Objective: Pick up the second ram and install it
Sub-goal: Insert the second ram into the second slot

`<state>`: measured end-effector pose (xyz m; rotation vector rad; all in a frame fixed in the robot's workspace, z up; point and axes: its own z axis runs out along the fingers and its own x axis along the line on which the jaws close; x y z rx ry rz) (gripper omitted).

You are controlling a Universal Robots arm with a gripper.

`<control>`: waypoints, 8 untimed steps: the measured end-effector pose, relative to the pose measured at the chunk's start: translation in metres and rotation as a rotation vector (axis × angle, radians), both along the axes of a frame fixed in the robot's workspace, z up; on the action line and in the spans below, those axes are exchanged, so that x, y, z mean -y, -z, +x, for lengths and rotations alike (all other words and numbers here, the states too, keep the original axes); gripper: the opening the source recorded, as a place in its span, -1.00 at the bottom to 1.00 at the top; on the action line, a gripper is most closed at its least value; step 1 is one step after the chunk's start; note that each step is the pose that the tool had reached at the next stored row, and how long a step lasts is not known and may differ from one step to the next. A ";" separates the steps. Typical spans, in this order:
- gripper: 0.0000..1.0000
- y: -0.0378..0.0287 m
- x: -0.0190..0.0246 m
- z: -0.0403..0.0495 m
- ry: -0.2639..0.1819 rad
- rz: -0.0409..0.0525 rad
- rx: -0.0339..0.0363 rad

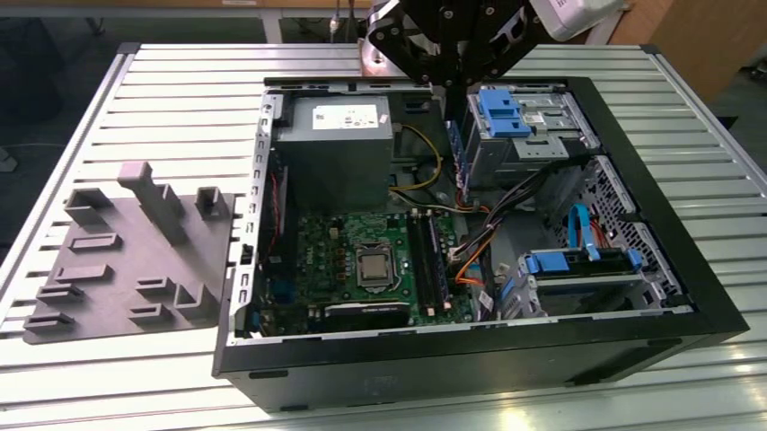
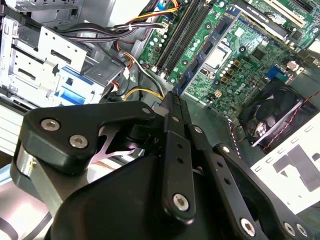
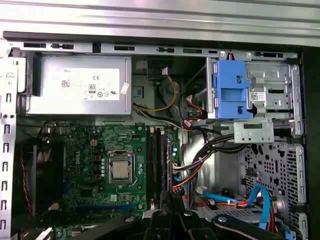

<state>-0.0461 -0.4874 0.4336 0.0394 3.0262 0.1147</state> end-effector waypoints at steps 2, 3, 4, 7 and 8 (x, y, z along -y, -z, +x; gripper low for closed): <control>-0.76 0.0005 0.0000 0.0000 0.000 0.0000 0.0000; -0.76 0.0008 0.0000 0.0000 0.000 0.0000 0.0000; -0.76 0.0010 0.0000 0.0000 0.000 0.0000 0.0000; -0.76 0.0017 0.0000 0.0000 0.000 0.0000 0.0000; -0.76 0.0019 0.0000 0.0000 0.000 0.0000 0.0000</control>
